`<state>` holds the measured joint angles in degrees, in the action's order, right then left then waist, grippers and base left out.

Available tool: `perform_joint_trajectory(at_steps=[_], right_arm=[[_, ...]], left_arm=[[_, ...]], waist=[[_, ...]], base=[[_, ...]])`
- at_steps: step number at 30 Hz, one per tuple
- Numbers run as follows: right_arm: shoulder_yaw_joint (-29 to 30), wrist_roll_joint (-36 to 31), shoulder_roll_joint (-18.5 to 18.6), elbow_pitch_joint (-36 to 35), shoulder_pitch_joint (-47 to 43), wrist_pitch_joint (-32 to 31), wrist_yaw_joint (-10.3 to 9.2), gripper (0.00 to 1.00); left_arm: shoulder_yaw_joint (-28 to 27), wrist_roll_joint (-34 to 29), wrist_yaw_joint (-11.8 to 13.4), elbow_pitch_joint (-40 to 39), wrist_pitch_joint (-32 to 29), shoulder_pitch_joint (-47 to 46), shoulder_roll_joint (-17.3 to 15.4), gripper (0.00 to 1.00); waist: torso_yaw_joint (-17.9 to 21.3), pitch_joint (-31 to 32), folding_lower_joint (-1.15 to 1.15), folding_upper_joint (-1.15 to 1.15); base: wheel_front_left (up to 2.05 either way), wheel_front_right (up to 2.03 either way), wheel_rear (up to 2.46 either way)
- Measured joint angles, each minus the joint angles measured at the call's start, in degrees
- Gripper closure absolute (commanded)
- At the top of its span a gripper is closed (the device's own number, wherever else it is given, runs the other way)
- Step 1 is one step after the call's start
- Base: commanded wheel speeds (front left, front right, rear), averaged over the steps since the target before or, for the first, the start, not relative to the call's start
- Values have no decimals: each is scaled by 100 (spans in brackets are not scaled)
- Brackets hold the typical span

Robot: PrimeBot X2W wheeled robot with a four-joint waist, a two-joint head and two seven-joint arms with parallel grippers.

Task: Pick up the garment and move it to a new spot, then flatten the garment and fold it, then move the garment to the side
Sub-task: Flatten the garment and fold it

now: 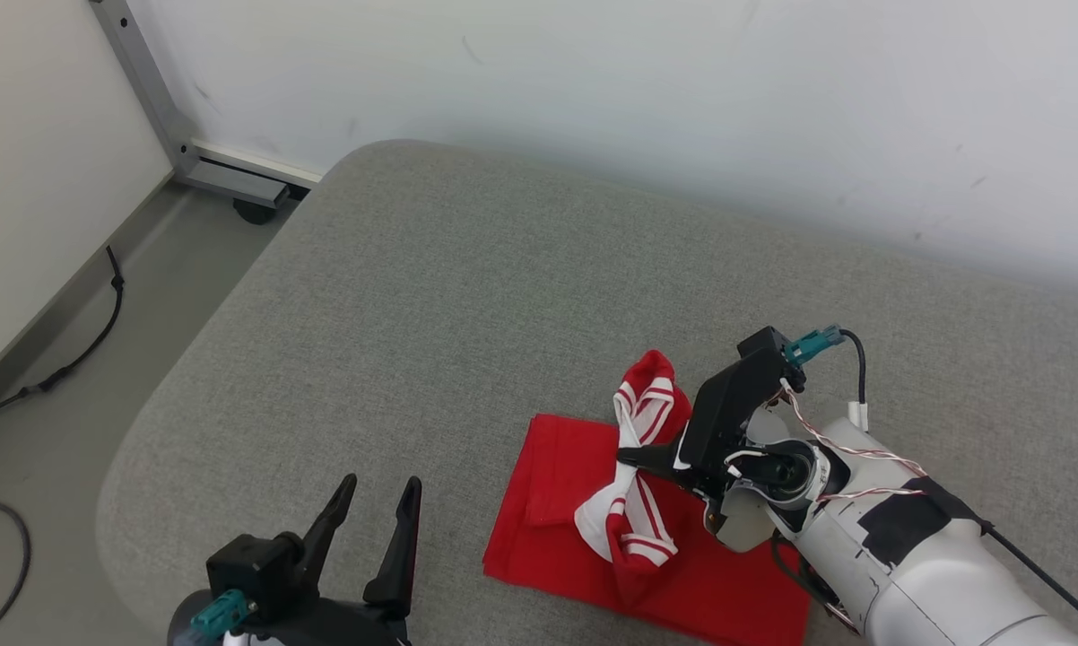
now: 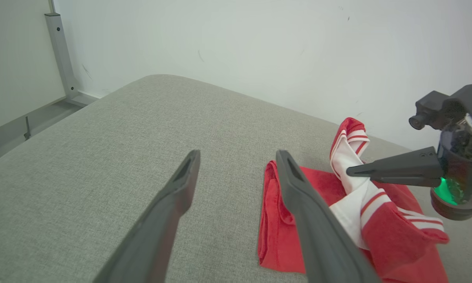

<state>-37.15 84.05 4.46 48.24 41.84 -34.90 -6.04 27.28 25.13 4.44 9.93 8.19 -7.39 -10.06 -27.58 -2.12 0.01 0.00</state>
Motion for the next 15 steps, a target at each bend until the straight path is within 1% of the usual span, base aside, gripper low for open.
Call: perform_joint_trajectory(at_steps=[7,8,9,10,12,15], right_arm=[[-47,64,-51,196,43,-40,53,100],[-57,64,-54,221,66,-40,59,90],[-60,65,-56,245,91,-37,85,12],[-52,68,-59,279,107,-22,109,0],[-21,118,-65,354,109,62,134,0],[-34,143,-66,361,109,59,264,0]], left_arm=[[11,0,-43,94,48,-9,27,0],[11,0,-43,112,51,-13,34,0],[13,0,-43,134,51,-15,41,0],[14,0,-43,169,55,-18,51,0],[14,0,-43,219,82,-20,55,0],[30,0,-52,279,85,-20,53,0]], waist=[[-16,-6,0,0],[-17,-3,0,0],[-16,0,0,0],[-15,7,0,0],[-8,36,0,0],[17,93,0,0]], base=[[0,0,0],[0,0,0],[0,0,0],[0,0,0],[0,0,0],[0,0,0]])
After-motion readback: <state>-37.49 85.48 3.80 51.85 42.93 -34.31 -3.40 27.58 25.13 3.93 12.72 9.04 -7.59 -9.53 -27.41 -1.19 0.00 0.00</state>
